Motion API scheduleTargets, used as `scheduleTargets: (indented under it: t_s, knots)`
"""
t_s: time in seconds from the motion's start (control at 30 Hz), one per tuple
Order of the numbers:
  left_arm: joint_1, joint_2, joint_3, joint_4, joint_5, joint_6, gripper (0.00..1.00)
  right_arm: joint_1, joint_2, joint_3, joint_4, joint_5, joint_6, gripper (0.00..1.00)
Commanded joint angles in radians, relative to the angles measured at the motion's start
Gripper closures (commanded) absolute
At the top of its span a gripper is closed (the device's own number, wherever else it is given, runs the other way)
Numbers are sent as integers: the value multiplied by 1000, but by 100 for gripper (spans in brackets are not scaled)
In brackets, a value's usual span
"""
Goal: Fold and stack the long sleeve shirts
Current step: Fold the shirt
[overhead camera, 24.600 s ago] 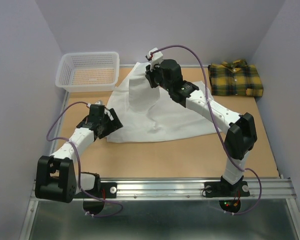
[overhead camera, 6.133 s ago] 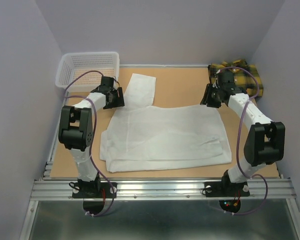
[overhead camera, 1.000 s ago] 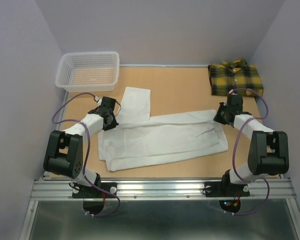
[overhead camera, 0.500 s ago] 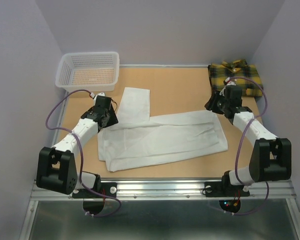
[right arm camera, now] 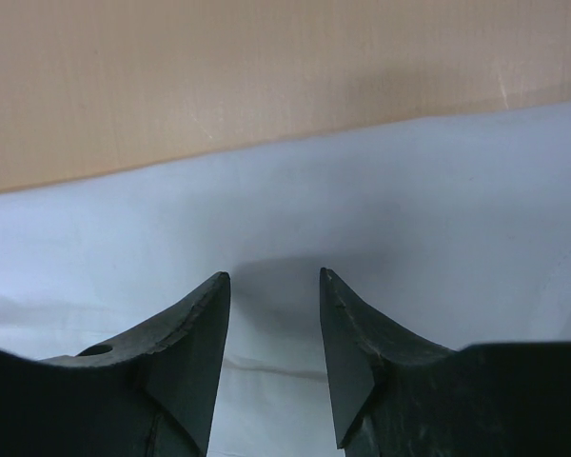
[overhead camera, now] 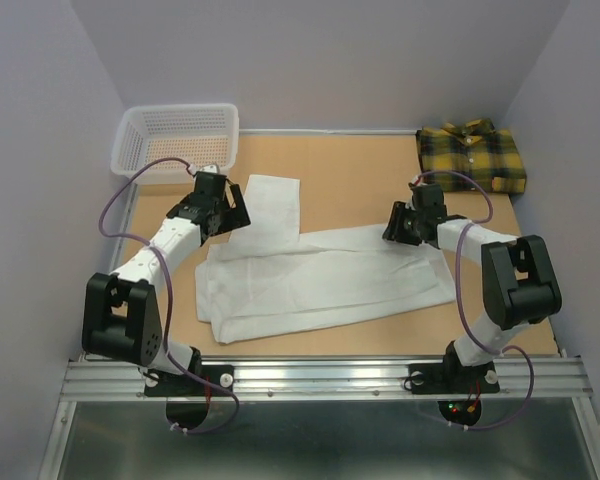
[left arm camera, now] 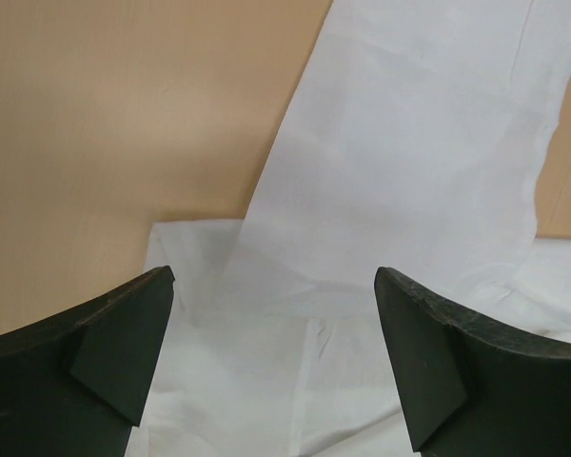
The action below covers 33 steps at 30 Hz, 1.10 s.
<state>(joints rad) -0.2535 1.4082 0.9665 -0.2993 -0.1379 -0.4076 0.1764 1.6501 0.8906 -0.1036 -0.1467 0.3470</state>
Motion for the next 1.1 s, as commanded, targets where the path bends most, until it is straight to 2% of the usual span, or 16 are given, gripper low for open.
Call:
scheduleTargets:
  t_s: [0.0,0.07,0.17,0.23,0.33,0.63,0.93,1.07]
  knots:
    - [2,89,118,80,14,75,1,-6,-30,-25,51,4,-11,51]
    - [2,136,155,94,14,85,1,-5,-53,-22,48,-8,-8,47]
    - [-3,236,241,91,-2,78,1,-3,-116,-4,32,-16,-14,36]
    - [-6,308,296,92,-9,44,2,-3,-145,5,13,1,-25,27]
    - [-9,398,363,95,-43,1,4,-5,-206,21,-11,4,-49,19]
    - [-10,601,547,106,-100,24,11,-5,-351,-1,-39,-79,-46,15]
    - [-27,701,577,86,-120,24,23,-3,-401,-54,-44,-123,-43,15]
    - [-56,724,568,46,-135,10,33,-3,-418,-65,-42,-126,-37,15]
